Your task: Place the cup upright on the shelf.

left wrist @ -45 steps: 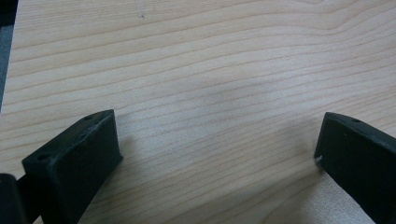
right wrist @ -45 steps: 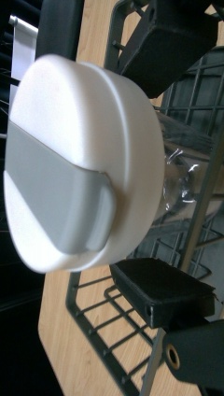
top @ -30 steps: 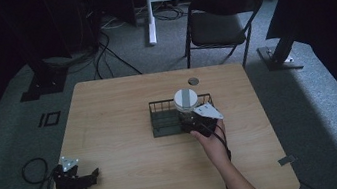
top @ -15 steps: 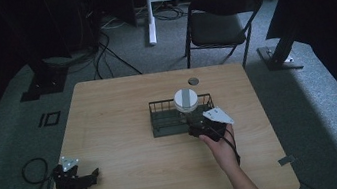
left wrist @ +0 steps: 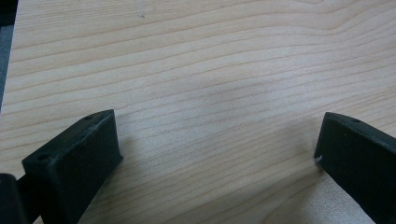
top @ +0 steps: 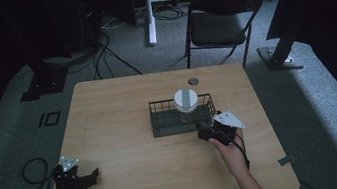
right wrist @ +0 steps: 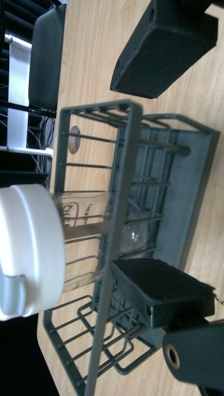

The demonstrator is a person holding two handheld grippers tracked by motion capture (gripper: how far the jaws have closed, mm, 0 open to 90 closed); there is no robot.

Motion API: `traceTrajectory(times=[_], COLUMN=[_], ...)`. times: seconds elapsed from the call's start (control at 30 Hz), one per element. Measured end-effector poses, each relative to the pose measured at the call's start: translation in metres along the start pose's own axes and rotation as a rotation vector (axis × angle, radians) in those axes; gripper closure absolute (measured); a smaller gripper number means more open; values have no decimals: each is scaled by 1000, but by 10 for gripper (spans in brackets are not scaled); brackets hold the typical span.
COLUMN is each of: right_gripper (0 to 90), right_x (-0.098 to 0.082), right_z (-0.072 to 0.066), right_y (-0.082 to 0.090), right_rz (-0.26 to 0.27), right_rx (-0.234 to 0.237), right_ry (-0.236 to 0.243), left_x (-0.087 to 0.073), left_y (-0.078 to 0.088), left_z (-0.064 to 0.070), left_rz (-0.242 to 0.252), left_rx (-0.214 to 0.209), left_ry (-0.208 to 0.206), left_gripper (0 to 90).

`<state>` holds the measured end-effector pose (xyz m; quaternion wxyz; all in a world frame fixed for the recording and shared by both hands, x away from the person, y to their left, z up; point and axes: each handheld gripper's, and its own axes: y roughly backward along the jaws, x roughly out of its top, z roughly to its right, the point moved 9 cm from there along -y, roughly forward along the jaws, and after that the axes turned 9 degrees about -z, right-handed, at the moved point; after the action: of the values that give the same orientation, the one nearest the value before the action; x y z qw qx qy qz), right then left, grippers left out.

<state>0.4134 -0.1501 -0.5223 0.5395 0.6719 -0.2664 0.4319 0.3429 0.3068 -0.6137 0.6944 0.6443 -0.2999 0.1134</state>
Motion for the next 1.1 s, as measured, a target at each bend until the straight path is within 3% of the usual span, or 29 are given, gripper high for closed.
traceTrajectory(times=[0.33,0.7,1.1], right_gripper=[122,123,124], right_x=[-16,-45,-62], right_z=[19,45,69], right_y=[7,8,10], right_rz=[-10,-72,-124], right_rx=[-28,-62,-104], right_ry=[-13,-21,-29], left_x=[0,0,0], left_y=[0,0,0], left_z=[0,0,0], left_rz=[0,1,0], left_rx=[0,0,0], left_ry=[0,0,0], left_gripper=[1,2,2])
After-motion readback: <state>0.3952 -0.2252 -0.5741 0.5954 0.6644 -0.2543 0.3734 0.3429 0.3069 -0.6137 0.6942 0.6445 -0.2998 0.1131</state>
